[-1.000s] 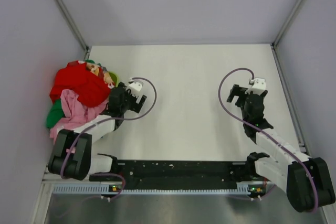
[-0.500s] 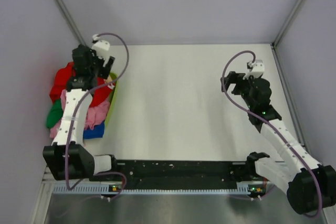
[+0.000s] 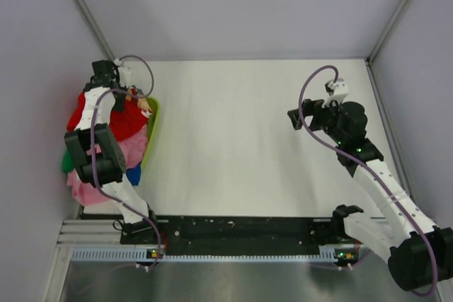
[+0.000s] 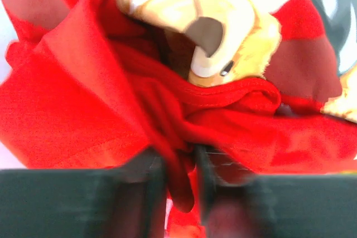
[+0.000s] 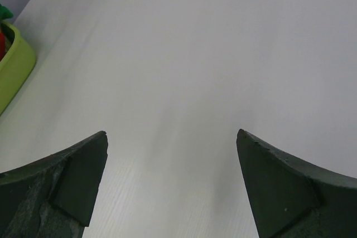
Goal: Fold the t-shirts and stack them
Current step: Grab crumpled tshirt from bin with the left arm
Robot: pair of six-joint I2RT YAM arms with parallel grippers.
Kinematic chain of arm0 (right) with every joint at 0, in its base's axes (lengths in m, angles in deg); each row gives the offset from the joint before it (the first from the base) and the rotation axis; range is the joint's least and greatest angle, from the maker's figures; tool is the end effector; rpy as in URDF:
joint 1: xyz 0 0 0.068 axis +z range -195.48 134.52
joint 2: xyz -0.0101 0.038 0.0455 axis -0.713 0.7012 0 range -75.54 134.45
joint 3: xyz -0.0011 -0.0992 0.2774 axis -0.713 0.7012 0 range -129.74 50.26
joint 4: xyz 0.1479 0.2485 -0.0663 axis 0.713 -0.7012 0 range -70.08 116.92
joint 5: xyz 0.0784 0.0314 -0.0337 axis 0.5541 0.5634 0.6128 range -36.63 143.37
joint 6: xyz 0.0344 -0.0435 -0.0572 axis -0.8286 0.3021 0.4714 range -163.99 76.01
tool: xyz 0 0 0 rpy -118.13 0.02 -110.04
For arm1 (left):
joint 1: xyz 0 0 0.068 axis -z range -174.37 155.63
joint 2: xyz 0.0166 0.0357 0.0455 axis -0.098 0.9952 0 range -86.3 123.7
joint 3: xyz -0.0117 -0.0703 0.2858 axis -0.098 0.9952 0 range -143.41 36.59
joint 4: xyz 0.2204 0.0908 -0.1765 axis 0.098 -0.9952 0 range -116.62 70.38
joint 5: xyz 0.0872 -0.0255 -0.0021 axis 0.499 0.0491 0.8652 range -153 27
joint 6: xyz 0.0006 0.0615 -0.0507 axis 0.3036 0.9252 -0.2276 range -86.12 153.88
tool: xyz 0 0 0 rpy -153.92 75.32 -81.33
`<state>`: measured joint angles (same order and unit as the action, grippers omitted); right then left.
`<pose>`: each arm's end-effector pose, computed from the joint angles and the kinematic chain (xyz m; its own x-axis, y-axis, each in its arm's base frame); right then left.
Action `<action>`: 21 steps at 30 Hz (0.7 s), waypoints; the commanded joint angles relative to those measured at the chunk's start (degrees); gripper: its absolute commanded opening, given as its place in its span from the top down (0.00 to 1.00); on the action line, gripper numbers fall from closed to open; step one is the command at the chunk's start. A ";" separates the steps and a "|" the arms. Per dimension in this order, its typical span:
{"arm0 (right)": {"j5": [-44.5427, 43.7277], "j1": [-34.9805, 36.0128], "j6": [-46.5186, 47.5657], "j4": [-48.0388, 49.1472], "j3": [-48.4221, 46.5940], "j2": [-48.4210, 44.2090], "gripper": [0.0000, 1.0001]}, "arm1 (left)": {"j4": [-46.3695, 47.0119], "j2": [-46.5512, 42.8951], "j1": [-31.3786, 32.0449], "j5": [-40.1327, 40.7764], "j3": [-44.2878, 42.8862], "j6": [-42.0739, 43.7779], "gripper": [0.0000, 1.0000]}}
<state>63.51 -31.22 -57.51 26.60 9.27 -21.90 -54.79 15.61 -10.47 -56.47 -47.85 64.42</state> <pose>0.2652 0.0799 0.3091 -0.3070 0.1594 -0.9383 -0.3465 0.8995 0.2662 0.4326 0.1329 0.2532 -0.8314 0.2856 -0.4766 0.0938 0.9176 0.3862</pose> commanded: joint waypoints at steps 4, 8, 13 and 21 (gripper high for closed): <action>2.00 1.38 1.21 -2.41 -3.48 -1.00 0.04 | -1.03 -6.08 -0.34 0.25 -5.39 -4.00 1.00; 2.96 2.00 1.13 -2.23 -3.83 -0.74 0.05 | 0.55 -15.93 0.10 -1.07 -4.06 -3.21 1.00; 4.98 2.70 1.30 -2.93 -4.97 -0.56 0.05 | -2.70 -29.72 0.01 -9.74 -9.15 -3.91 1.00; 11.75 2.79 -4.22 -6.70 -12.17 0.75 0.04 | -6.74 -34.24 15.13 -31.07 -17.69 -9.02 1.00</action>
<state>70.87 -29.23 -58.25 21.01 4.46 -21.68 -59.56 -21.37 -8.35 -76.36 -63.48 58.45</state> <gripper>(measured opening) 0.956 0.035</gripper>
